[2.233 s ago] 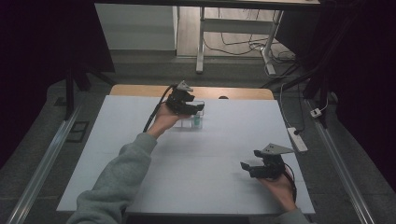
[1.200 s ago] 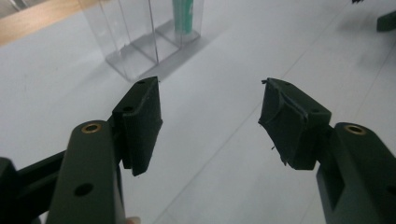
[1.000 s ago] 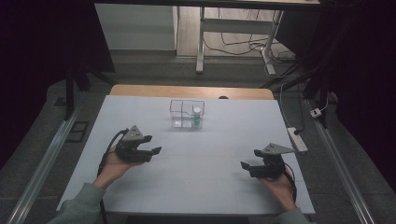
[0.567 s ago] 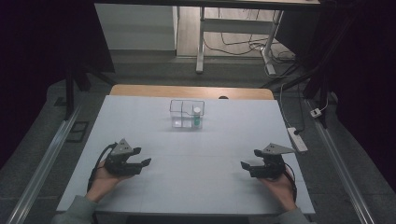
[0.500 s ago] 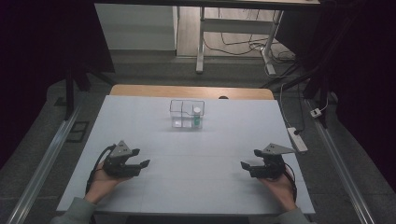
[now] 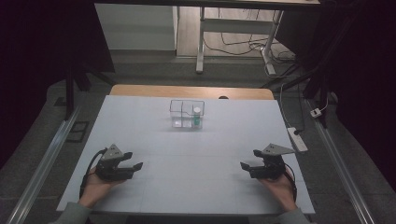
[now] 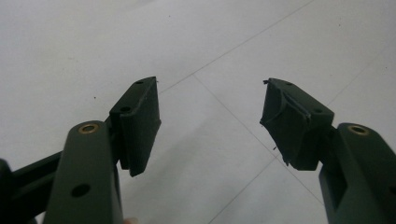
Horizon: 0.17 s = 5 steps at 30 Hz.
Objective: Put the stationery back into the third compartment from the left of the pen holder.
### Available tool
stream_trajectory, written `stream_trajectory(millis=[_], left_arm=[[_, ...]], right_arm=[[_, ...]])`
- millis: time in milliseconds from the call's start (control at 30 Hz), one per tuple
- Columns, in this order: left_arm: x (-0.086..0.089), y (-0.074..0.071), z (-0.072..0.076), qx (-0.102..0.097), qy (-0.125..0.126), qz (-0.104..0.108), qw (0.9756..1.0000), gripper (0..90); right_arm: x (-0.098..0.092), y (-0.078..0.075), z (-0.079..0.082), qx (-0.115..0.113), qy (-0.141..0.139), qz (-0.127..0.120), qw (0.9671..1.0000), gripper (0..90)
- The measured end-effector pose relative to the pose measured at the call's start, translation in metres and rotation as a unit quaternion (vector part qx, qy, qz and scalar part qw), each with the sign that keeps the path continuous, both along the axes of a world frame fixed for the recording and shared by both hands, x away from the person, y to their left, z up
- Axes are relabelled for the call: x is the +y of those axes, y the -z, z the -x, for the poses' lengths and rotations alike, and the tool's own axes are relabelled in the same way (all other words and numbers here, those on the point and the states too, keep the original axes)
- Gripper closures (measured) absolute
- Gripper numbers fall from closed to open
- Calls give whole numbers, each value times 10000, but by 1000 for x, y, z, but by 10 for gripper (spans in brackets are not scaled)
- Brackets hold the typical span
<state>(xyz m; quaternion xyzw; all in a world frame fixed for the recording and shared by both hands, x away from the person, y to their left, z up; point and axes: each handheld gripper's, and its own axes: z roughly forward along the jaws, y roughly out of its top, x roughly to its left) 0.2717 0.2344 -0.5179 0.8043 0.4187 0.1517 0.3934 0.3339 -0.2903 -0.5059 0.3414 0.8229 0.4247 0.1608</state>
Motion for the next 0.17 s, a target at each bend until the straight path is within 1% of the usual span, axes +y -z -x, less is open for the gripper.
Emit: stream_trajectory(millis=[167], left_arm=[[-1, 1, -1, 28, 26, -11, 10000, 364]], right_arm=[[0, 0, 0, 3, 3, 4, 10000, 194]])
